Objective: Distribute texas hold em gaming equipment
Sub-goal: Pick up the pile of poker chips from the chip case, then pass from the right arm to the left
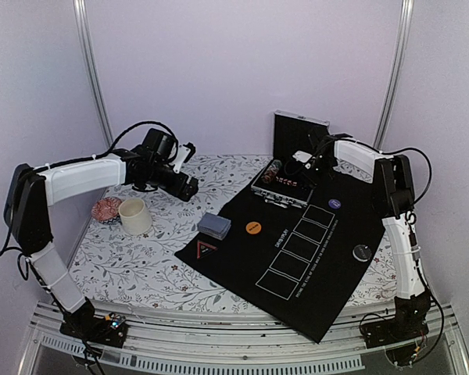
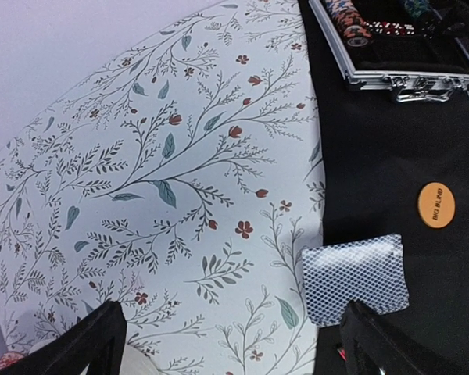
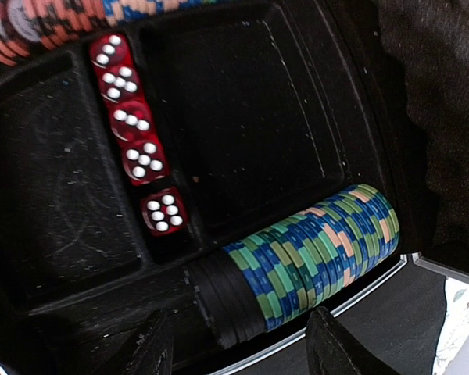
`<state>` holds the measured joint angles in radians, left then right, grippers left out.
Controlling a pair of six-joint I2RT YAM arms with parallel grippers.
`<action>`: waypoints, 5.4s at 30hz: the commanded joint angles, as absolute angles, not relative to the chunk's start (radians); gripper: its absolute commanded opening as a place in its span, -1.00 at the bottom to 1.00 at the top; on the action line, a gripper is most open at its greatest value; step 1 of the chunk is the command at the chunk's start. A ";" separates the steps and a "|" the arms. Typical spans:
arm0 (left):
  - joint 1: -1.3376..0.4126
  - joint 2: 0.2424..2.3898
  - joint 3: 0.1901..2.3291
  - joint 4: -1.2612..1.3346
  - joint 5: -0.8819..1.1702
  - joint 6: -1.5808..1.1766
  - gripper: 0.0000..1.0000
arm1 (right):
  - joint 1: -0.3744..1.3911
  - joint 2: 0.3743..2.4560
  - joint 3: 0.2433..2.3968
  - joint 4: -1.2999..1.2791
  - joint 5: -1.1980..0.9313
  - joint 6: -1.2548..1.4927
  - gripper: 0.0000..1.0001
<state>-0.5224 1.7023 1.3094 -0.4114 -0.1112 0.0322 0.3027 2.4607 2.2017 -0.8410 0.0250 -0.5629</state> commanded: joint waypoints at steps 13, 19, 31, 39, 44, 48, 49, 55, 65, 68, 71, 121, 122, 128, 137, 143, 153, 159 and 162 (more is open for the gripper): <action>-0.511 1.722 1.318 -0.431 -0.083 0.041 0.96 | 0.322 2.482 2.182 -0.863 -0.008 -0.579 -0.26; -0.511 1.721 1.318 -0.431 -0.079 0.041 0.96 | 0.334 2.478 2.180 -0.893 -0.017 -0.588 -0.34; -0.511 1.730 1.319 -0.436 -0.060 0.038 0.96 | 0.339 2.432 2.157 -0.909 -0.054 -0.585 -0.36; -0.511 1.735 1.322 -0.442 -0.052 0.037 0.96 | 0.342 2.434 2.157 -0.861 0.009 -0.592 -0.26; -0.511 1.735 1.323 -0.442 -0.051 0.037 0.96 | 0.340 2.462 2.161 -0.839 0.038 -0.605 -0.11; -0.510 1.737 1.324 -0.444 -0.051 0.037 0.96 | 0.340 2.486 2.163 -0.829 0.076 -0.606 -0.03; -0.511 1.739 1.325 -0.443 -0.050 0.037 0.96 | 0.339 2.488 2.164 -0.828 0.078 -0.606 -0.02; -0.511 1.743 1.326 -0.446 -0.045 0.036 0.96 | 0.340 2.496 2.176 -0.804 0.057 -0.620 0.04; -0.510 1.745 1.326 -0.448 -0.047 0.038 0.96 | 0.341 2.537 2.200 -0.845 -0.041 -0.645 -0.18; -0.511 1.747 1.326 -0.449 -0.044 0.038 0.96 | 0.340 2.543 2.200 -0.865 -0.078 -0.645 -0.19; -0.511 1.749 1.326 -0.449 -0.044 0.038 0.96 | 0.341 2.545 2.200 -0.876 -0.088 -0.637 -0.19; -0.511 1.758 1.330 -0.463 -0.015 0.041 0.96 | 0.320 2.517 2.190 -0.856 -0.012 -0.681 -0.50; -0.511 1.758 1.331 -0.463 -0.016 0.041 0.96 | 0.320 2.520 2.193 -0.856 -0.008 -0.677 -0.56; -0.511 1.759 1.332 -0.463 -0.011 0.040 0.96 | 0.319 2.495 2.195 -0.841 0.009 -0.651 -0.94; -0.512 1.748 1.335 -0.465 -0.003 0.041 0.96 | 0.322 2.362 2.231 -0.788 -0.057 -0.527 -0.97; -0.511 1.728 1.335 -0.462 0.006 0.046 0.96 | 0.321 2.259 2.230 -0.813 -0.091 -0.429 -0.97; -0.512 1.687 1.316 -0.429 0.055 0.055 0.96 | 0.321 2.103 2.156 -0.880 -0.245 -0.232 -0.97; -0.516 1.651 1.296 -0.400 0.109 0.063 0.96 | 0.323 1.969 1.933 -0.853 -0.464 -0.078 -0.97; -0.521 1.631 1.283 -0.382 0.140 0.069 0.96 | 0.352 1.926 1.782 -0.787 -0.573 0.042 -0.97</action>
<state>-0.5224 1.6779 1.3071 -0.4236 0.0803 0.0521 0.3222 1.9896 1.9179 -0.8463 -0.3798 -0.1318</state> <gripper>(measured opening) 0.982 0.273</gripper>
